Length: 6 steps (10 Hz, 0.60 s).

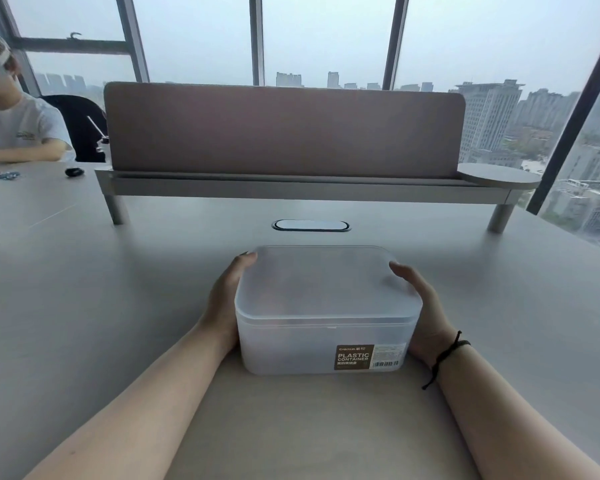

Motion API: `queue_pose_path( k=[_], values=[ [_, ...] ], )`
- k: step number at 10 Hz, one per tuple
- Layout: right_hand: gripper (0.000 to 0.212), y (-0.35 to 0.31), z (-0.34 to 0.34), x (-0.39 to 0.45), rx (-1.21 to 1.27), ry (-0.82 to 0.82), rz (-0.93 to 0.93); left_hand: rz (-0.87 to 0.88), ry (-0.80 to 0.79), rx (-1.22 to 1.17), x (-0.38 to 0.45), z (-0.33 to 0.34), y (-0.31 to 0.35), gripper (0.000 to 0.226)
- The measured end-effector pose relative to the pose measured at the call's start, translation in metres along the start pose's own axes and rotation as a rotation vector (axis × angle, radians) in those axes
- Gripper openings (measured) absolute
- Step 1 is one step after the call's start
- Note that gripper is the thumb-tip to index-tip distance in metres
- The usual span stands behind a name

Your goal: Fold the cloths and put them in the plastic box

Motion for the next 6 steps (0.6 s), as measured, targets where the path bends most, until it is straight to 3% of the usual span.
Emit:
queue_pose_path(
  k=[3, 4, 5, 6],
  values=[
    [0.054, 0.002, -0.001, -0.002, 0.016, 0.025, -0.007, 0.027, 0.048, 0.021, -0.006, -0.005, 0.000, 0.051],
    [0.062, -0.002, -0.010, -0.003, -0.014, 0.080, -0.053, 0.119, 0.145, 0.094, -0.008, -0.019, 0.011, 0.055],
    [0.074, -0.002, -0.036, -0.003, 0.029, 0.223, -0.104, 0.169, 0.241, 0.034, -0.002, -0.048, 0.016, 0.045],
    [0.051, -0.013, -0.063, -0.013, -0.094, 0.406, -0.214, 0.179, 0.299, -0.002, -0.002, -0.068, 0.020, 0.026]
  ],
)
Point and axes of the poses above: each hand's wrist, its own x-axis towards the middle knuckle, its own z-axis out of the palm, y = z × x, the point moved 10 cm from there along x, towards the middle knuckle, and after that the axes turned 5 degrees about y, right-handed, at the moved point
